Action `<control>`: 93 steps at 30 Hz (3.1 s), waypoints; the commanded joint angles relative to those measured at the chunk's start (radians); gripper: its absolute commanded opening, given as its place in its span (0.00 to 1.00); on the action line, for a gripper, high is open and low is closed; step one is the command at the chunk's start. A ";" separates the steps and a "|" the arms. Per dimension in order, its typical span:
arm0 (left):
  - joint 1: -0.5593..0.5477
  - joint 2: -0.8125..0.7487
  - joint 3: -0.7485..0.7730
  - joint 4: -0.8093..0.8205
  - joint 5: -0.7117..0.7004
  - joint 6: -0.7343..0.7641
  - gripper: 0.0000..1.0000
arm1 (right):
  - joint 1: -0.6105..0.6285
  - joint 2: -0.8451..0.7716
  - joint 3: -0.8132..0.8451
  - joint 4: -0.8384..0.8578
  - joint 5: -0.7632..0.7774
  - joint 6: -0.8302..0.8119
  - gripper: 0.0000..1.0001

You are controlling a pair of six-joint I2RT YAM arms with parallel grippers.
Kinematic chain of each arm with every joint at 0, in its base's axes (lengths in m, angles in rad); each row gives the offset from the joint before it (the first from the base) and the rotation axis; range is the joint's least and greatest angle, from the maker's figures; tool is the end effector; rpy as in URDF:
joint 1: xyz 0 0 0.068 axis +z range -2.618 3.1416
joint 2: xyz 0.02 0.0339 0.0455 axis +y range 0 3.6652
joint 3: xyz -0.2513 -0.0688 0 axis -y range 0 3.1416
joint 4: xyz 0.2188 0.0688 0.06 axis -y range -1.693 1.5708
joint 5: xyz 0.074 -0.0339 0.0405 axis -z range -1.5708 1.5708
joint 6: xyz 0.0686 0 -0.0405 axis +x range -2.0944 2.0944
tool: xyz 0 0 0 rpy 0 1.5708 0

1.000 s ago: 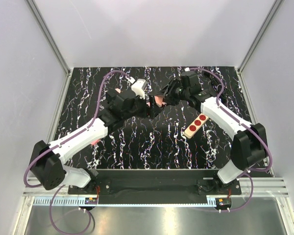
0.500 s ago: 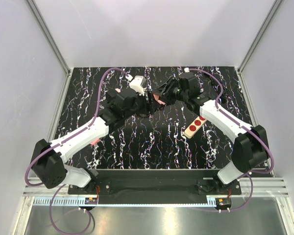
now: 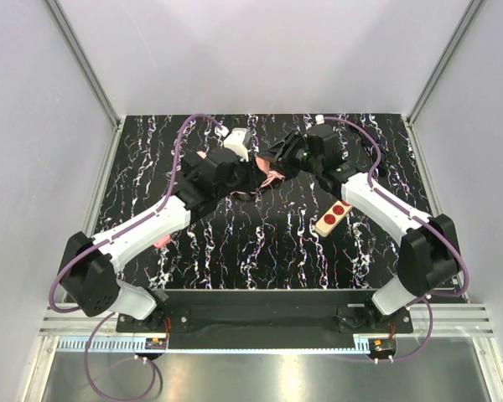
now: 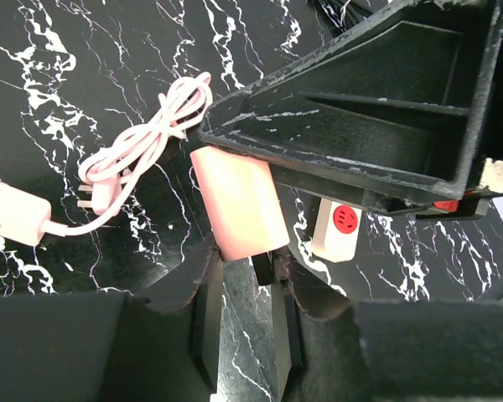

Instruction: Insert the plug

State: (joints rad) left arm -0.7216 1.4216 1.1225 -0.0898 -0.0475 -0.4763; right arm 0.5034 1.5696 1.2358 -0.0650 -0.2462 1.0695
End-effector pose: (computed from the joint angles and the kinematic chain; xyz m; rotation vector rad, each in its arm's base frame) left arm 0.2584 -0.2230 0.3008 0.2166 2.0220 -0.7292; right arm 0.3209 0.1958 0.2952 0.4366 2.1416 1.2139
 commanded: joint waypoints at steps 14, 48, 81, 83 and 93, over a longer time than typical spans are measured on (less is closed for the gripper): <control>0.070 -0.168 0.000 -0.027 0.377 0.084 0.00 | -0.012 -0.171 -0.045 0.024 -0.208 -0.272 0.81; 0.125 -0.181 -0.018 -0.073 1.002 0.070 0.00 | -0.097 -0.269 -0.113 0.017 -0.990 -0.579 0.38; 0.192 -0.213 0.028 -0.474 0.399 0.271 0.93 | -0.276 -0.194 0.019 -0.581 -0.093 -0.476 0.00; 0.192 -0.234 0.036 -0.522 0.246 0.295 0.99 | -0.276 -0.195 0.017 -0.646 0.129 -0.409 0.00; 0.189 -0.299 -0.075 -0.513 0.128 0.288 0.99 | -0.295 -0.029 0.172 -0.970 0.725 -0.163 0.00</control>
State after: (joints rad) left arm -0.5308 1.1320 1.0744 -0.6121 0.1040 -0.2050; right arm 0.2153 1.4433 1.2846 -0.8570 0.2028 0.7834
